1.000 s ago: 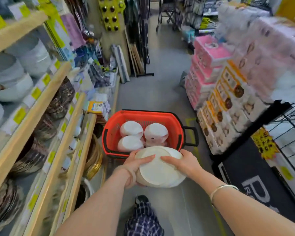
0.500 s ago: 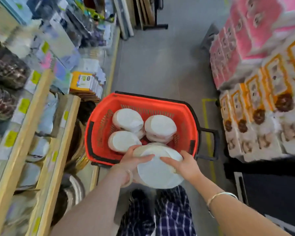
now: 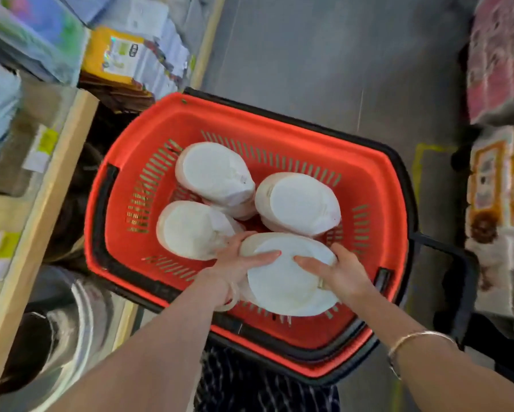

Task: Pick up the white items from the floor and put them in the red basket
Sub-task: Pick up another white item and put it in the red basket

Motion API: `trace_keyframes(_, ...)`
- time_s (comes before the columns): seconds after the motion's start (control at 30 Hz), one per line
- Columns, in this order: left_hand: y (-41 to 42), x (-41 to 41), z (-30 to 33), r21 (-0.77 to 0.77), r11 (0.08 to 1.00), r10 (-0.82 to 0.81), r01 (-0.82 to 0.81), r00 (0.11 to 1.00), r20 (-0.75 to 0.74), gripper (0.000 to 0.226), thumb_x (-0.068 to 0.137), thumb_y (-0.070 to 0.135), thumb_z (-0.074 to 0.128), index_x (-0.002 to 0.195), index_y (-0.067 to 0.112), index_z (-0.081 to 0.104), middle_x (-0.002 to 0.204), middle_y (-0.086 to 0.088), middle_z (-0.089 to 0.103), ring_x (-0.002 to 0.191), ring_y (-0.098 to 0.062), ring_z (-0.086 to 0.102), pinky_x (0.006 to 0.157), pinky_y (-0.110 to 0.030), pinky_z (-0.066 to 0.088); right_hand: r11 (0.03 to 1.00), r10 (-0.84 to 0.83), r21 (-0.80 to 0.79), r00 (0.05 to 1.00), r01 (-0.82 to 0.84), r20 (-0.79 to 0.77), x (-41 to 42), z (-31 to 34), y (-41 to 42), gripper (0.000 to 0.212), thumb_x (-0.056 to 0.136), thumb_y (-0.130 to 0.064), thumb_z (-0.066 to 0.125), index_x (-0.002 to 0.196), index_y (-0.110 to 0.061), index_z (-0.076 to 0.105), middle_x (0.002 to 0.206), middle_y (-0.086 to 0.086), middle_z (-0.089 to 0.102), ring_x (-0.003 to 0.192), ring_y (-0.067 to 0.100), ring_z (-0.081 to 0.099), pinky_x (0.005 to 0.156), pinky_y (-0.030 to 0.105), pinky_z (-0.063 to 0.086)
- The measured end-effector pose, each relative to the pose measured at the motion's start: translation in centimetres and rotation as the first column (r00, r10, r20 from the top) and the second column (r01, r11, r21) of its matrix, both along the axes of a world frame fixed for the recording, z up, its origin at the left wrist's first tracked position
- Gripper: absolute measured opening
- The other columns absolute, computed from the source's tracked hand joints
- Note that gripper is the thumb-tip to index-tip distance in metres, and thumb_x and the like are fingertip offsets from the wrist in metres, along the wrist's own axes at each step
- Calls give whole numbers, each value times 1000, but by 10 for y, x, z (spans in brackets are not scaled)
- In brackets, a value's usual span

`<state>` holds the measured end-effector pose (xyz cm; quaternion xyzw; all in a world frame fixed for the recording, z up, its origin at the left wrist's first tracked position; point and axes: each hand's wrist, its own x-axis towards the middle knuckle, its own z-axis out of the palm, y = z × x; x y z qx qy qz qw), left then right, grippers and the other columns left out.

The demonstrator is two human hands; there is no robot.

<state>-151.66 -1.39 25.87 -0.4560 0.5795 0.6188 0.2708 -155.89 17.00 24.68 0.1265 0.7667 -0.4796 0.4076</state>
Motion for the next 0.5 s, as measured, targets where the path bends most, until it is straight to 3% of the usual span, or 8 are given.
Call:
trace_keyframes(0.1, 0, -1, -24, -8, 1000, -15, 15, 999, 37, 43, 73, 22, 78, 100, 39, 49, 114, 1, 52, 97, -22, 52, 80, -41, 50, 1000, -7, -20, 999, 7, 32, 2, -23, 0, 34, 73, -37, 78, 72, -24, 47, 74, -12, 54, 69, 4, 53, 54, 16, 36)
trace_keyframes(0.23, -4, -3, -48, -17, 999, -30, 31, 999, 44, 55, 71, 23, 79, 114, 37, 47, 123, -1, 51, 107, -25, 53, 87, -46, 52, 997, -50, -50, 994, 55, 95, 6, -50, 1, 35, 74, -34, 79, 73, -22, 46, 73, -10, 52, 72, 9, 54, 59, 20, 40)
trace_keyframes(0.37, -6, -7, -62, -24, 996, -80, 82, 995, 53, 60, 75, 21, 76, 122, 39, 44, 124, 1, 49, 101, -23, 55, 86, -46, 53, 996, -62, -62, 988, 71, 143, 11, -74, -2, 37, 73, -34, 79, 97, -20, 55, 99, -5, 63, 96, 17, 62, 73, 29, 51)
trace_keyframes(0.43, -8, -9, -65, 4, 994, -111, 111, 991, 68, 60, 76, 19, 75, 118, 46, 44, 126, 2, 49, 98, -22, 56, 77, -44, 56, 995, -80, -49, 986, 88, 143, 9, -79, -4, 42, 75, -32, 78, 107, -21, 53, 100, -8, 61, 94, 14, 60, 68, 23, 48)
trace_keyframes(0.5, -10, -11, -71, 1, 989, -145, 145, 988, 45, 68, 75, 16, 76, 126, 46, 42, 126, 5, 48, 106, -24, 54, 79, -45, 56, 991, -116, -53, 981, 126, 156, 4, -82, -7, 45, 76, -31, 77, 112, -16, 54, 97, -9, 61, 89, 11, 60, 64, 20, 46)
